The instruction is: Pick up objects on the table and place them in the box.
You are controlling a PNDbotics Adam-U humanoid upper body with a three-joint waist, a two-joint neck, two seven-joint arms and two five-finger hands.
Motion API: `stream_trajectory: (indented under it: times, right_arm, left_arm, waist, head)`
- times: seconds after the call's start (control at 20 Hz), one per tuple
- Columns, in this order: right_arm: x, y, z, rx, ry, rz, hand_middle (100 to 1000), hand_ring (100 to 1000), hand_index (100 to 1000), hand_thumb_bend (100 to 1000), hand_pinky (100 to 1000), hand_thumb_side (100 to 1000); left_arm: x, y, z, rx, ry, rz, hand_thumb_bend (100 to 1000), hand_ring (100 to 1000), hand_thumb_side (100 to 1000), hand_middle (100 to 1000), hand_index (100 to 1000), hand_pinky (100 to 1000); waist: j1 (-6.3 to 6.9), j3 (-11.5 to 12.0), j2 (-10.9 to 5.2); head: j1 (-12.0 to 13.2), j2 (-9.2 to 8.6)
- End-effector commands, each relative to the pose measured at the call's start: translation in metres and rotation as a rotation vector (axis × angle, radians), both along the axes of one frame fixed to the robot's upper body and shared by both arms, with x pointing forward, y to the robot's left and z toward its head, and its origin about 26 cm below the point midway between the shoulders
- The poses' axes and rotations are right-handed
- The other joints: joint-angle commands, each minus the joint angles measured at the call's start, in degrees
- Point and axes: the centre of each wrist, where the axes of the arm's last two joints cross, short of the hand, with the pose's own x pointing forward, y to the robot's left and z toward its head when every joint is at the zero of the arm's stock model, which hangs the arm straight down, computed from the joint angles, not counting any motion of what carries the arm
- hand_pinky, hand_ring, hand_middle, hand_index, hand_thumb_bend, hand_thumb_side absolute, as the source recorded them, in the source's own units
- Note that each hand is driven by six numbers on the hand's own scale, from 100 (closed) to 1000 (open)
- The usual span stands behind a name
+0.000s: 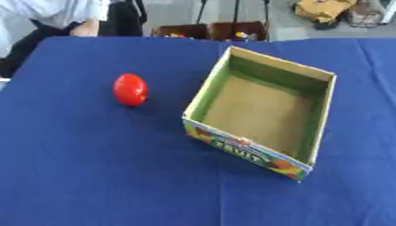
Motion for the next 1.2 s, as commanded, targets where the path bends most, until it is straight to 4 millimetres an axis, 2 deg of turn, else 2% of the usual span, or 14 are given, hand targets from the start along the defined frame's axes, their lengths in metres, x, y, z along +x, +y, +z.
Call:
stream_trajectory:
  times: [0.05,0.25,0.55,0.9,1.05,1.2]
  right_arm:
    - [-0.004,-0.002,0.011,-0.047,-0.017,-0.012,732,757,788,100,693,1000]
    - [-0.003,-0.001,0.011,-0.057,-0.013,-0.007,732,757,788,100,693,1000]
    - [-0.002,0.003,0.011,-0.065,-0.005,0.012,732,757,787,100,693,1000]
    - [0.000,0.007,0.012,-0.065,0.000,0.038,732,757,787,100,694,1000]
    - [0.000,0.008,0.012,-0.066,0.002,0.047,731,758,786,100,695,1000]
    - [0.001,0.009,0.011,-0.068,0.006,0.052,731,758,787,100,695,1000]
  left_arm:
    - [0.005,0.007,0.005,0.144,0.090,0.054,100,854,1000,835,1000,646]
    - [0.019,0.011,-0.002,0.297,0.244,0.109,100,869,1000,893,1000,670]
    - [0.038,0.024,-0.011,0.533,0.460,0.223,100,870,1000,897,1000,675]
    - [0.057,0.041,0.005,0.788,0.620,0.406,100,894,1000,921,1000,706]
    - [0.066,0.040,0.006,0.836,0.653,0.439,100,920,1000,956,1000,722]
    - [0.077,0.038,0.005,0.861,0.687,0.458,104,913,1000,948,1000,717]
  waist:
    - [0.91,-0.20,-0.81]
    - [1.39,-0.69,-0.96]
    - [1.74,-2.17,-1.07]
    - [1.32,-3.87,-0.93]
    - [1.22,-4.45,-0.79]
    - [1.12,-4.67,-0.65]
  head:
    - [0.08,0.17]
    - [0.46,0.13]
    - [1.98,-0.13]
    - [3.68,-0.14]
    - [4.46,-0.22]
    - [5.29,-0.41]
